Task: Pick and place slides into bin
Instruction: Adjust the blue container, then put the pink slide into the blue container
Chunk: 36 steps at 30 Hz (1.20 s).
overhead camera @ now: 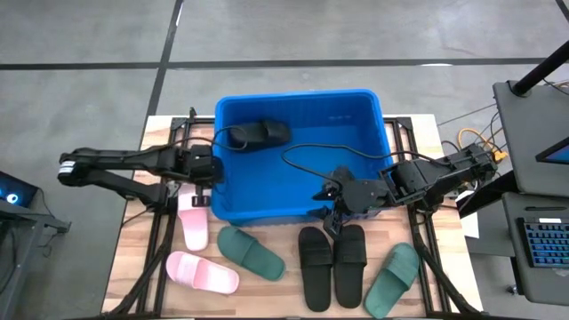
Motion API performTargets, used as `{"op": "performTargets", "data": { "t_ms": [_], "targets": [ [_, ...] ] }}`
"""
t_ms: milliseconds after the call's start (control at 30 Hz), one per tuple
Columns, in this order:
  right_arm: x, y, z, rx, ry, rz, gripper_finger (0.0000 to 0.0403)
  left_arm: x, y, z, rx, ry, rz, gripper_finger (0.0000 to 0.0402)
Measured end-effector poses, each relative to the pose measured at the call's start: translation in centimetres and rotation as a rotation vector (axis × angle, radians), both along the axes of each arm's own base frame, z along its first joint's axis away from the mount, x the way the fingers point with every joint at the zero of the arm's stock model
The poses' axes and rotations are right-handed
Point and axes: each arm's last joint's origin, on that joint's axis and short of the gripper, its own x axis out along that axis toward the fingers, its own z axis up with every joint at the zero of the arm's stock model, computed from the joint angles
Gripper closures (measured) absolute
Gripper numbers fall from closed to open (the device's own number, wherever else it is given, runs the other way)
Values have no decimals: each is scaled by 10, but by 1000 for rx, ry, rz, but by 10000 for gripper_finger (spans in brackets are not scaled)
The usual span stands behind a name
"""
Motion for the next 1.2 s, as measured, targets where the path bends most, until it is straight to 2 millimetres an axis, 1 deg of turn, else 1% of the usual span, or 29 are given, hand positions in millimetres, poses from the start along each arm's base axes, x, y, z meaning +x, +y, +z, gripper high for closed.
{"op": "performTargets", "data": {
  "t_ms": [67, 100, 167, 300, 433, 500, 600, 733, 800, 867, 1033, 1200],
  "targets": [
    [0, 0, 0, 1, 0, 0, 193, 3, 0, 1, -14, 4, 3, 401],
    [0, 0, 0, 1, 0, 1, 193, 1, 0, 1, -25, 27, 3, 401],
    [0, 1, 0, 1, 0, 2, 193, -6, -1, 3, -37, 66, 11, 401],
    [0, 1, 0, 0, 0, 3, 193, -22, -2, 9, -61, 71, 28, 401],
    [0, 1, 0, -1, 3, 3, 193, -40, -6, 18, -172, 9, 40, 391],
    [-1, 0, -1, -4, 9, 3, 193, -49, -8, 21, -236, -12, 36, 372],
    [-2, 0, -2, -9, 22, 3, 193, -61, -10, 23, -309, -32, 64, 328],
    [-2, 0, -2, -9, 23, 4, 193, -73, -12, 24, -380, -7, 146, 258],
    [-2, 0, -2, -13, 23, 6, 193, -76, -12, 22, -384, 34, 193, 243],
    [-2, 0, -2, -17, 23, 10, 193, -75, -13, 21, -367, 60, 224, 245],
    [-2, 0, -2, -18, 23, 10, 193, -73, -14, 20, -326, 65, 241, 275],
    [-2, 0, -2, -18, 24, 10, 193, -75, -18, 20, -364, 54, 275, 293]
  ]
}}
